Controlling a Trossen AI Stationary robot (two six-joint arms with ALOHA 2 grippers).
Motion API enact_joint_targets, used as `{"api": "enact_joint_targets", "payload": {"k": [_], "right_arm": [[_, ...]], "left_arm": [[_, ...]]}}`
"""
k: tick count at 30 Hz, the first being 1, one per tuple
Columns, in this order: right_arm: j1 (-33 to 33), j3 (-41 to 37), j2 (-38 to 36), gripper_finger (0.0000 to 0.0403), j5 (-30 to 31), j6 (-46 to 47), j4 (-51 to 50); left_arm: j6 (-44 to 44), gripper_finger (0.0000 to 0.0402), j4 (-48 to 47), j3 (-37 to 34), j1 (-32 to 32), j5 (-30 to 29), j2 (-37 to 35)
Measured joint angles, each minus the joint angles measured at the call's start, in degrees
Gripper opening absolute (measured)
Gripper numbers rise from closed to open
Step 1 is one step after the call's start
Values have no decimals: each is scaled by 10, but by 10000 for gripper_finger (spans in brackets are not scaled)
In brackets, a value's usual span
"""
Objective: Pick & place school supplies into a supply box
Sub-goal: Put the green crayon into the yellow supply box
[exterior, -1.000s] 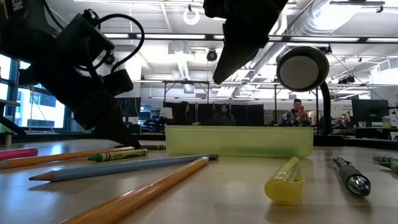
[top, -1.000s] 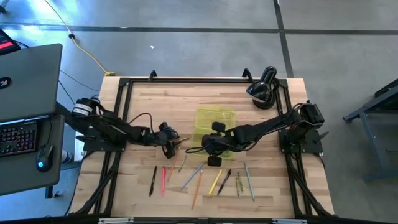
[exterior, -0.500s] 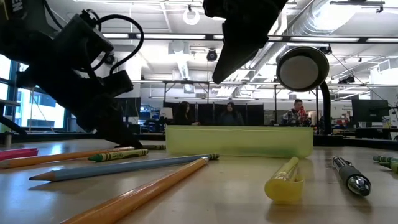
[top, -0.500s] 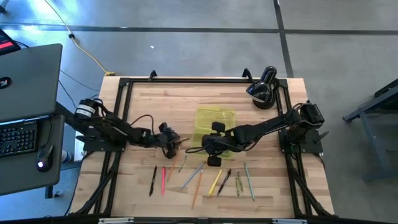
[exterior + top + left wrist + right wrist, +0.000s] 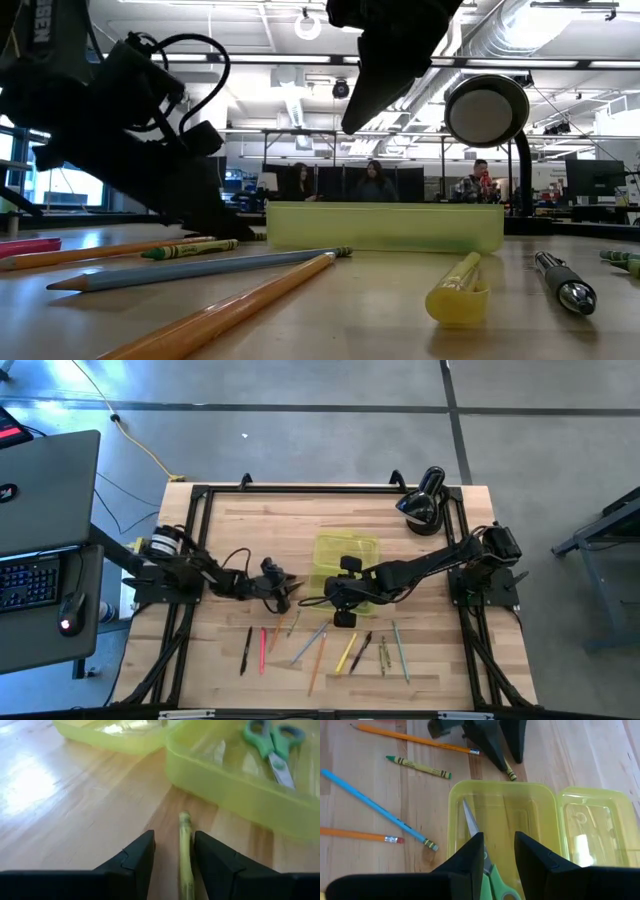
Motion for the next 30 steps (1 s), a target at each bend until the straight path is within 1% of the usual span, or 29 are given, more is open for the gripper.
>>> {"api": "enact_joint_targets", "payload": {"k": [4, 9, 11, 14, 20, 21, 26, 30], "right_arm": [[0, 0, 0, 87, 0, -6, 1], [0, 0, 0, 87, 0, -6, 2], [0, 0, 0, 87, 0, -6, 2], [0, 0, 0, 87, 0, -6, 2], [0, 0, 0, 87, 0, -6, 2], [0, 0, 0, 87, 0, -6, 2], [0, 0, 0, 87, 0, -6, 2], [0, 0, 0, 87, 0, -6, 2]], "left_arm": [[-9, 179, 62, -1, -3, -8, 37], [-5, 178, 71, -1, -9, -19, 43], [-6, 169, 70, -1, -10, -22, 43], [-2, 139, 68, -1, -9, -23, 43], [-1, 42, 66, -2, -10, -30, 43], [-1, 37, 68, -2, -10, -30, 43], [4, 37, 74, -3, -10, -32, 41], [42, 43, 83, -4, -10, -38, 20]]}}
